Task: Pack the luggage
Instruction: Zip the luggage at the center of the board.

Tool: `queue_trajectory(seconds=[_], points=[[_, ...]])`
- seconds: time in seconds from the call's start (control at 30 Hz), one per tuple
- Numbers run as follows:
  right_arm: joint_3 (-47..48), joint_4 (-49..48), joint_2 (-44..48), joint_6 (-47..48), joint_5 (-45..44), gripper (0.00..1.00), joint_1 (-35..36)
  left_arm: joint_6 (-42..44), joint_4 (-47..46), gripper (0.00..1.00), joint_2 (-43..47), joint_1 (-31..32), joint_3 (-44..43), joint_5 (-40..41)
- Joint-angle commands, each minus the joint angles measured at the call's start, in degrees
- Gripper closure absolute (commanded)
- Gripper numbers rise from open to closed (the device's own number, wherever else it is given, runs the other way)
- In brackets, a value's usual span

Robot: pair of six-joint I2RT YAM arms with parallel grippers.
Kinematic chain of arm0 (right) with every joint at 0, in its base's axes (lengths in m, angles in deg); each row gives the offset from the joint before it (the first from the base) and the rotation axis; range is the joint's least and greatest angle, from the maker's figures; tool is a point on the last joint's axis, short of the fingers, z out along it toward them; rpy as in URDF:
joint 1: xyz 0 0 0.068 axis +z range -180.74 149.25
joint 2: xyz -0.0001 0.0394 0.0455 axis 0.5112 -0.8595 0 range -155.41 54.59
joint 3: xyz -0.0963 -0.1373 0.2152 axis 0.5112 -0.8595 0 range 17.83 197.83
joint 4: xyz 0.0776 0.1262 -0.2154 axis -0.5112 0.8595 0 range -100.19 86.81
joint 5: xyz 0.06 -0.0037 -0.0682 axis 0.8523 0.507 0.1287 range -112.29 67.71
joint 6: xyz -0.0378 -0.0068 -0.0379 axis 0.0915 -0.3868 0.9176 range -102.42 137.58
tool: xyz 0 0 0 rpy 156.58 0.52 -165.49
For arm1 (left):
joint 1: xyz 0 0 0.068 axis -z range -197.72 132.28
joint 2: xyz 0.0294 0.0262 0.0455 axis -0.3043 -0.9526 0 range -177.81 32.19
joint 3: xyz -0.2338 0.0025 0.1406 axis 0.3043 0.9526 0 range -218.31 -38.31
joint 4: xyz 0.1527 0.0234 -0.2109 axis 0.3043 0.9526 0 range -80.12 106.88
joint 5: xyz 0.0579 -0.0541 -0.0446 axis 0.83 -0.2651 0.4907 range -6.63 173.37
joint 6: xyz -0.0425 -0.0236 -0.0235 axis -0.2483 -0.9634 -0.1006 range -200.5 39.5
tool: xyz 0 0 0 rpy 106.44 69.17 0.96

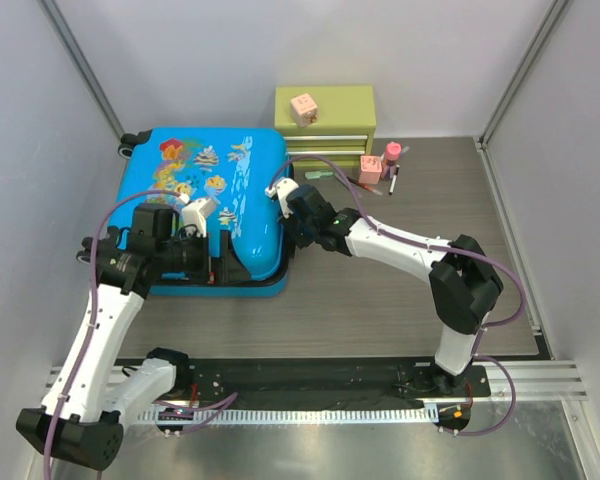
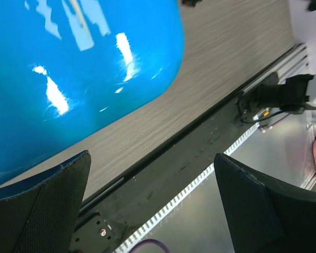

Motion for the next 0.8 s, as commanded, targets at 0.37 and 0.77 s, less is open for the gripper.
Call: queue_trajectory(seconds=[0.37,0.77], points=[[-8.0,-7.0,11.1,0.8,3.2,0.99,0.2,-9.0,-14.6,0.00,-5.6,13.6,6.7,14.5],[-14.6,-6.1,18.9,-2.4,4.0,0.99,6.8,-8.3,-17.5,0.00,-5.1,13.7,5.6,17.7]])
